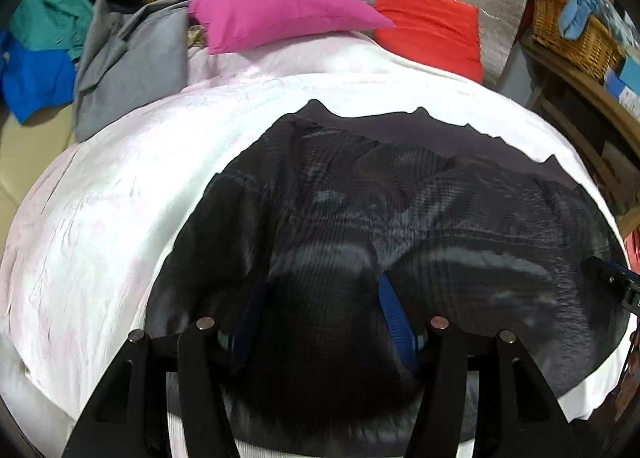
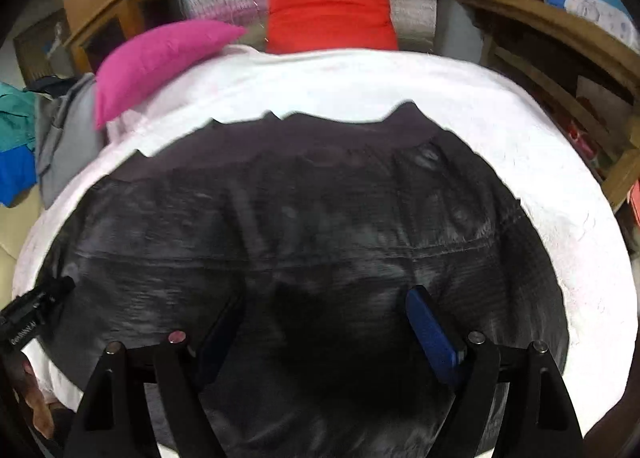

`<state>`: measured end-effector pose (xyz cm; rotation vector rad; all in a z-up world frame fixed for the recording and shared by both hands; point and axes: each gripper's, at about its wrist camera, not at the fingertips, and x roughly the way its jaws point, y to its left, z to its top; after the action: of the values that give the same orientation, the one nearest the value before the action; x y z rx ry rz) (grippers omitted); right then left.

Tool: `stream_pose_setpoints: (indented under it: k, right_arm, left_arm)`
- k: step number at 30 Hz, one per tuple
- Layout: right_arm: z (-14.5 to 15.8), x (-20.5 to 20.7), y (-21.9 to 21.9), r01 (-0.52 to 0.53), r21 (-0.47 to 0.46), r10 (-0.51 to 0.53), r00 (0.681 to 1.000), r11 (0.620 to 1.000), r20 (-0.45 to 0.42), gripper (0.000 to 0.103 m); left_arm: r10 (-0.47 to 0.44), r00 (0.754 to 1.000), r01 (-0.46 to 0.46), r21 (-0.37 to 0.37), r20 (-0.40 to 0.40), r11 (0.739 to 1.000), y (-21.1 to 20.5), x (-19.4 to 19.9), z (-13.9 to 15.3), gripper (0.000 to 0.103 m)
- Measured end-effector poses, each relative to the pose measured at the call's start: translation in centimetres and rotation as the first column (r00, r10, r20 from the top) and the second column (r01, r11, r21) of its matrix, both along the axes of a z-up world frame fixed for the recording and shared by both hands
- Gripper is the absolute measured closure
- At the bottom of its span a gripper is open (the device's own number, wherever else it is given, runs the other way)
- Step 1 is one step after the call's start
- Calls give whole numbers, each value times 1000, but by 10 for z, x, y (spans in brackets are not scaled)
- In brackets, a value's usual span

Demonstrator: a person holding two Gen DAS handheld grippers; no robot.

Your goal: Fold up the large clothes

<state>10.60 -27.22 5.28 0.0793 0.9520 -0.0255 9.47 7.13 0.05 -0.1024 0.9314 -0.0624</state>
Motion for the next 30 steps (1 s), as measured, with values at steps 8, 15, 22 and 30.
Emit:
stream_pose_setpoints:
  k: [8,15,22,30]
  right_arm:
    - [-21,0,38,-106,-79,103,994,991,-40,18]
    - [-23,3,42,-118,-110,113,992,987,-54,17]
    - [-24,6,43,-117,-122,110,992,986,-60,17]
    - [-25,9,43,-117,-124,109,992,985,-67,16]
  left_arm:
    - [-101,994,93,153,40,984,-47,-23,-11,41]
    - [-102,994,94,159,47,983,-43,-20,-19,34]
    - [-102,994,94,149,47,984,-41,-20,-20,33]
    - [-102,994,96,129,45,987,-38,-17,-21,33]
